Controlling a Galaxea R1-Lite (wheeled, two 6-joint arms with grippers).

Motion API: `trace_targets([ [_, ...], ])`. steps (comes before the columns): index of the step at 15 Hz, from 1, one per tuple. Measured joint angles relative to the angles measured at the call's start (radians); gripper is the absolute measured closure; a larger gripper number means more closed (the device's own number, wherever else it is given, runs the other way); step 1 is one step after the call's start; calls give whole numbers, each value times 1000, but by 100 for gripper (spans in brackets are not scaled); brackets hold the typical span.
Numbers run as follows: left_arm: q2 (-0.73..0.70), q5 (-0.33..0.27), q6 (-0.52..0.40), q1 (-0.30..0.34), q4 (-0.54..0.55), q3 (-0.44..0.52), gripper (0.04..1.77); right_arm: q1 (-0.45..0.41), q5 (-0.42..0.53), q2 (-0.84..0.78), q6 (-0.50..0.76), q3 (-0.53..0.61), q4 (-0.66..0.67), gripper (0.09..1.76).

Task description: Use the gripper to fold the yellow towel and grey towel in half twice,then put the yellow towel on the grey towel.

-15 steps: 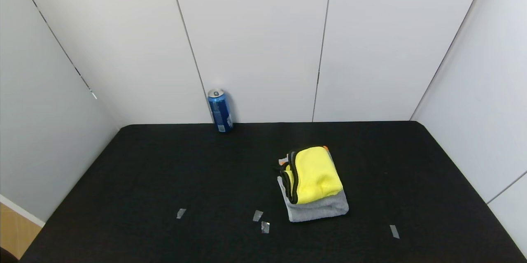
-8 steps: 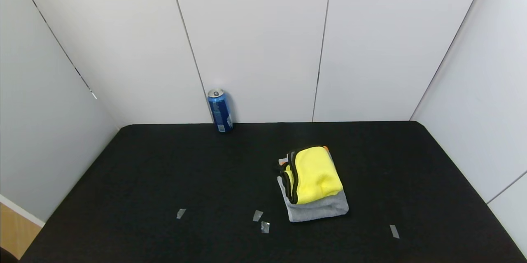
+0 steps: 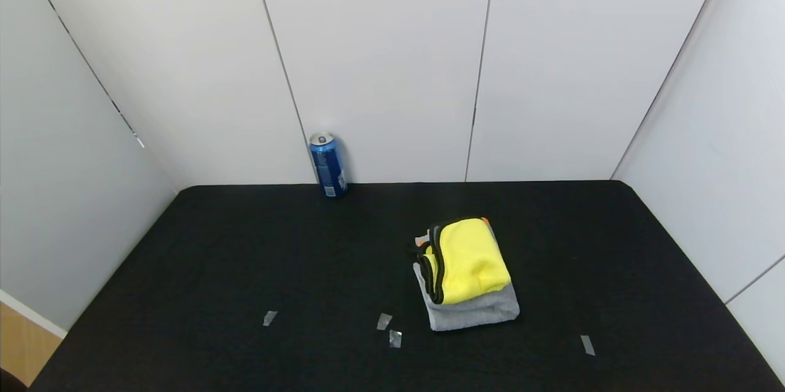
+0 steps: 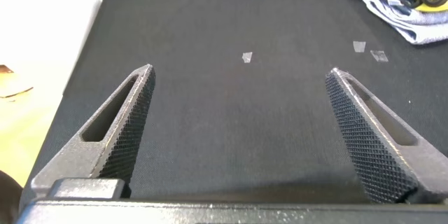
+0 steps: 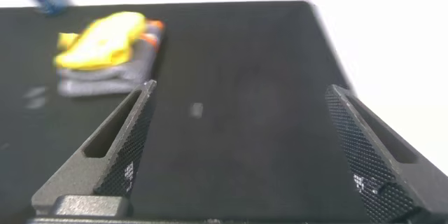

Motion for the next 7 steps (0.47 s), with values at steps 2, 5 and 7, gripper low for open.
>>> trace_targets([
  [2,0,0,0,0,-2,1,9,-1,-28,-10,-19,0,39,14],
  [5,0,0,0,0,-4,2,9,-2,-29,-14,-21,0,40,14],
  [7,0,1,-8,0,-4,2,9,-2,-29,-16,-22,1,41,14],
])
